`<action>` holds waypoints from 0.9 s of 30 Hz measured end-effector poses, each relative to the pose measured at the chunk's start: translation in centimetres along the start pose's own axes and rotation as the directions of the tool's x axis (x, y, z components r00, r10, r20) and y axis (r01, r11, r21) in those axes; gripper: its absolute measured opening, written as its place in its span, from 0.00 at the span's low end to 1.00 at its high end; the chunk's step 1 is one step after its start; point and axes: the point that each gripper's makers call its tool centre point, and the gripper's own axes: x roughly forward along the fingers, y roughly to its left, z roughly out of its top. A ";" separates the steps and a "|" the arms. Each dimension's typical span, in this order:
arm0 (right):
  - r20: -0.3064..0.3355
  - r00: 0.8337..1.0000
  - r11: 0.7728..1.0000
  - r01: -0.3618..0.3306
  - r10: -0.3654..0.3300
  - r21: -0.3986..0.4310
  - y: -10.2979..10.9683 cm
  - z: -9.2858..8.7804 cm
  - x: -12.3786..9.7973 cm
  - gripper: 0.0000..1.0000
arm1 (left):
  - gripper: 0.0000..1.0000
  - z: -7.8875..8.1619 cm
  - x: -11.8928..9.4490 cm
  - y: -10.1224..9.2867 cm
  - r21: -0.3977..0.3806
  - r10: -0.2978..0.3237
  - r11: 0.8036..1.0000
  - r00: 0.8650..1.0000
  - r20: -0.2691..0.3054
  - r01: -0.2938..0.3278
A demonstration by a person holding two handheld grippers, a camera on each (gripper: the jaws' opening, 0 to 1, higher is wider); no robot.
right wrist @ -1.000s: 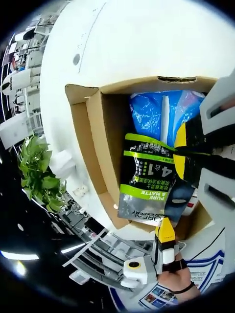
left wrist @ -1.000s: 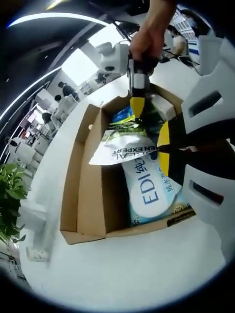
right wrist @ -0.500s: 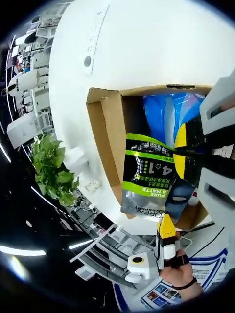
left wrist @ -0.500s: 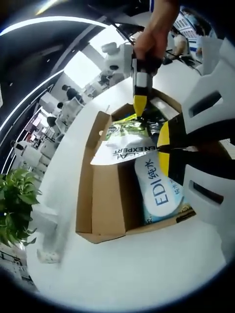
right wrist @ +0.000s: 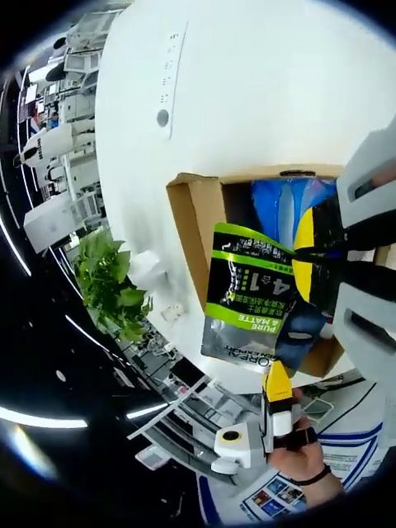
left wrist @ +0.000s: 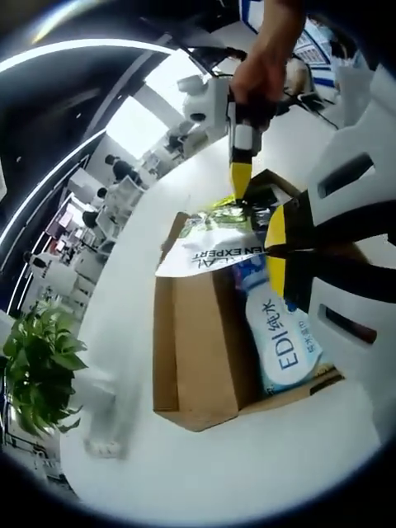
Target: Operate the shoe box by opening the lid, removing the specified soft item, and placing it in the target area until the item is outside and the box remains undamaged.
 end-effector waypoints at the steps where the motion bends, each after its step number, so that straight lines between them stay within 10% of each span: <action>1: 0.008 1.000 1.000 0.003 -0.003 0.006 -0.2 0.1 -0.4 0.00 | 0.00 0.1 0.1 -0.3 0.004 -0.004 1.000 1.000 0.000 0.004; 15: 0.096 0.993 0.996 0.060 -0.066 0.064 -4.0 0.8 -6.3 0.00 | 0.00 0.4 2.9 -6.6 0.091 -0.081 0.992 0.996 -0.035 0.084; 27: 0.130 0.979 0.980 0.137 -0.156 0.145 -9.7 -1.6 -12.3 0.00 | 0.00 -2.5 6.5 -14.2 0.152 -0.159 0.973 0.981 -0.111 0.175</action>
